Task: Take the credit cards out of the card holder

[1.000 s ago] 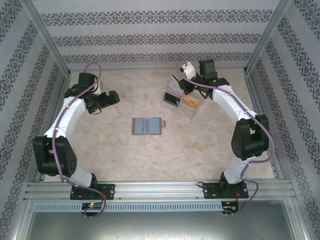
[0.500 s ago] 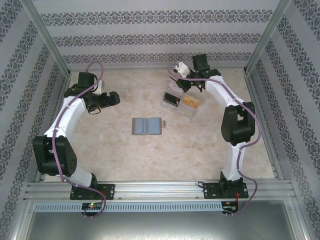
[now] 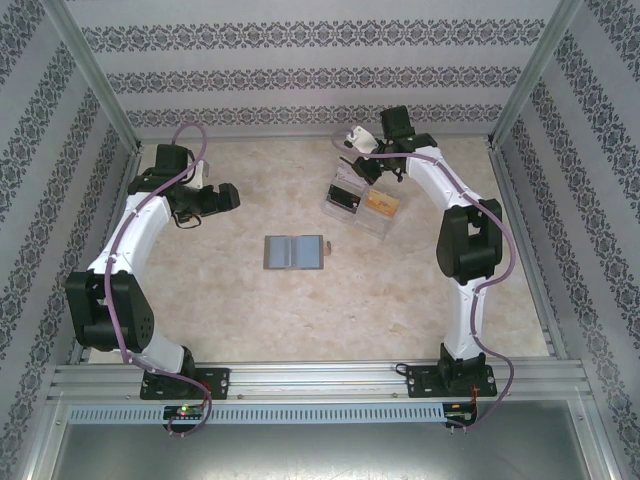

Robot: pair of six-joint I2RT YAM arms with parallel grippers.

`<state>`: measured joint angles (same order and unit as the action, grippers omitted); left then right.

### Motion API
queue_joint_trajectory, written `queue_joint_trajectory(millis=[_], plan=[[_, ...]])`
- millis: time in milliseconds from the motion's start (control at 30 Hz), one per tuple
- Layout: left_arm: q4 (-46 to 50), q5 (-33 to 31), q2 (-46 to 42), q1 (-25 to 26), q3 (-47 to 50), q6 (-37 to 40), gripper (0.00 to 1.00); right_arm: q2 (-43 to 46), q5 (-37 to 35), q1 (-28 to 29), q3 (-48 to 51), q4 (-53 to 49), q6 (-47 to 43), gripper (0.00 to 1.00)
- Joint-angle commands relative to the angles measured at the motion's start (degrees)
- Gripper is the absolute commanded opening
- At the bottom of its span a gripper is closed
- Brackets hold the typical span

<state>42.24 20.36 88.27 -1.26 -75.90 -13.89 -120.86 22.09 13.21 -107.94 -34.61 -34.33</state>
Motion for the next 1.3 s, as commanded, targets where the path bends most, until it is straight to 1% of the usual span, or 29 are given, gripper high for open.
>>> queue_joint_trajectory(millis=[0,133,200,400,500,567,700,800,867,1000,1067,1167,1267], plan=[[0.22,0.43,0.41,-0.64,0.26,1.21,1.0,-1.38,-1.9,-0.8,-2.07,-1.77,-1.23,0.0],[0.3,0.85,0.65,-0.59,0.4,1.19,0.99,-1.92,-1.92,-0.8,-2.21,-2.12,-1.01,0.0],[0.25,1.07,0.71,-0.59,0.42,1.15,0.99,-2.0,-1.62,-0.77,-2.27,-2.14,-1.01,0.03],[0.73,1.35,0.79,-0.59,0.08,1.58,0.99,-3.46,-1.23,-0.88,-3.79,-2.28,-0.31,0.15],[0.86,1.57,0.85,-0.59,0.05,1.67,1.0,-3.86,-0.74,-0.83,-4.79,-2.11,1.05,0.24],[1.08,1.62,0.99,-0.66,-0.04,1.76,0.99,-3.62,-2.0,-0.91,-5.52,-1.17,4.06,0.3],[1.14,1.96,1.12,-0.59,-0.13,1.58,1.0,-1.71,-2.87,-0.87,-6.27,-0.95,8.95,0.36],[1.01,2.76,0.95,-0.63,-0.05,0.95,1.0,1.54,-3.34,-0.59,-3.89,0.15,14.11,0.41],[0.77,3.19,0.65,-0.66,0.46,-0.12,0.99,4.77,-4.05,-0.24,-0.59,1.48,19.12,0.45],[-0.16,5.22,-0.46,-0.63,2.45,-3.36,1.0,11.74,-5.62,2.25,7.9,4.5,28.98,0.46],[-1.53,6.5,-1.21,-0.5,4.46,-5.59,1.0,15.12,-6.65,4.38,12.01,5.1,35.65,0.46],[-3.51,9.47,-2.01,-0.04,7.18,-7.98,1.0,18.97,-7.66,8.37,17.63,5.39,43.12,0.46],[-4.78,8.39,-3.61,0.88,9.92,-10.11,1.0,21.7,-8.47,13.05,23.61,7.74,51.33,0.46]])
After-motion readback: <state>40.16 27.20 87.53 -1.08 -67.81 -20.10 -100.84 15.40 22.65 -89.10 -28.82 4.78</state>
